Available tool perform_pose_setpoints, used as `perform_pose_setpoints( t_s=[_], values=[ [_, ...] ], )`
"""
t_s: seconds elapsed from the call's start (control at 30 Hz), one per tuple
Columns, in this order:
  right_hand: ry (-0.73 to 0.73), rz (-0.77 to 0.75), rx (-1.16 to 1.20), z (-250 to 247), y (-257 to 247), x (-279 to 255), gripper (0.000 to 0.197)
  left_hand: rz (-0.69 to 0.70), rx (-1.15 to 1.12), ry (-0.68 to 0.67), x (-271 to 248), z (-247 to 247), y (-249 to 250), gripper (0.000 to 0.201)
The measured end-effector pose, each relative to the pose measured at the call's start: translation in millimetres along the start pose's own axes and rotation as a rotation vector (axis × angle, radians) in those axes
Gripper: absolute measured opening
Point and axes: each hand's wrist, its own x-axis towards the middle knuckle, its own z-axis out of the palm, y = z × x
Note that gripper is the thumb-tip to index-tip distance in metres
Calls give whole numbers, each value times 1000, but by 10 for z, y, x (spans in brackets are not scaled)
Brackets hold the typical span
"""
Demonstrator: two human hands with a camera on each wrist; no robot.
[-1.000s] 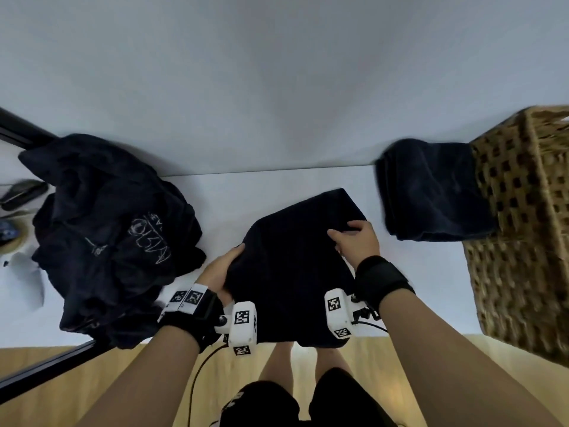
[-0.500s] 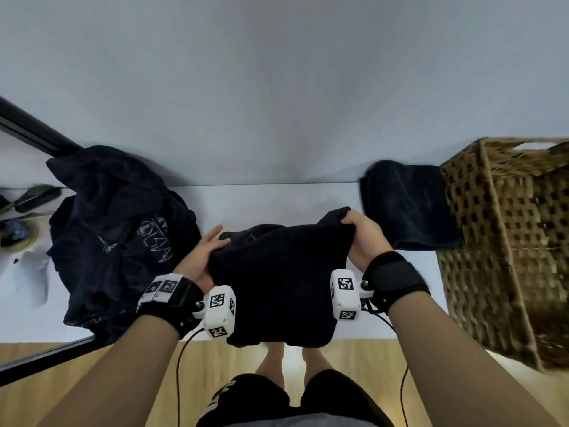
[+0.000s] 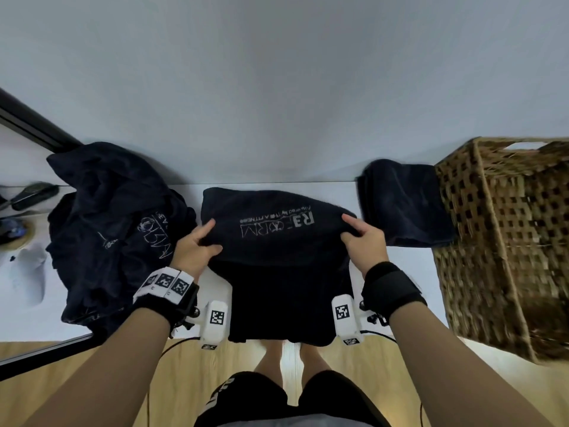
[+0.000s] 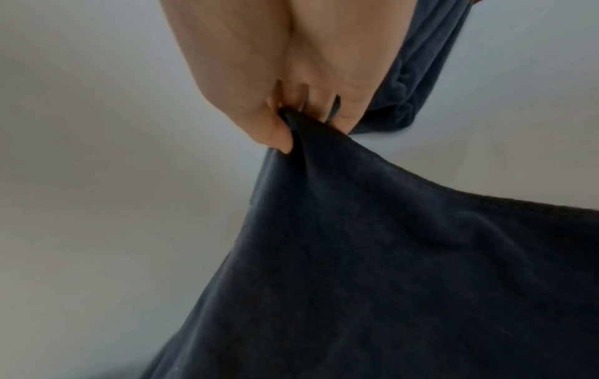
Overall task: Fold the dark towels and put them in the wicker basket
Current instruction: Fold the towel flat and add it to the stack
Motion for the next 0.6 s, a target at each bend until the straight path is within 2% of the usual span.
perform_pose_setpoints(
  t_s=[0.07,0.13,0.23,0.33,0.43,0.5,0.53,0.6],
  values=[
    [-56,-5,-259,59,93,-22,49,10,373,-71,53,7,-145,69],
    [-96,-59,-441,118,187,-55,52,55,572,-139,102,49,-253,70],
    [-113,-87,-592,185,327,-94,48,81,670,-108,201,114,-313,70],
    [-154,-10,-685,214,416,-95,40,50,748,-6,274,153,-315,72],
    [-147,40,-789,248,427,-106,45,48,905,7,269,202,-283,71],
    [-33,-75,-914,287,383,-98,43,197,1118,61,226,267,-280,69],
    [4,-160,-925,321,353,-67,43,300,1231,45,216,316,-286,71],
    [-66,-261,-891,401,305,47,47,418,1374,-120,243,433,-351,82]
  ],
)
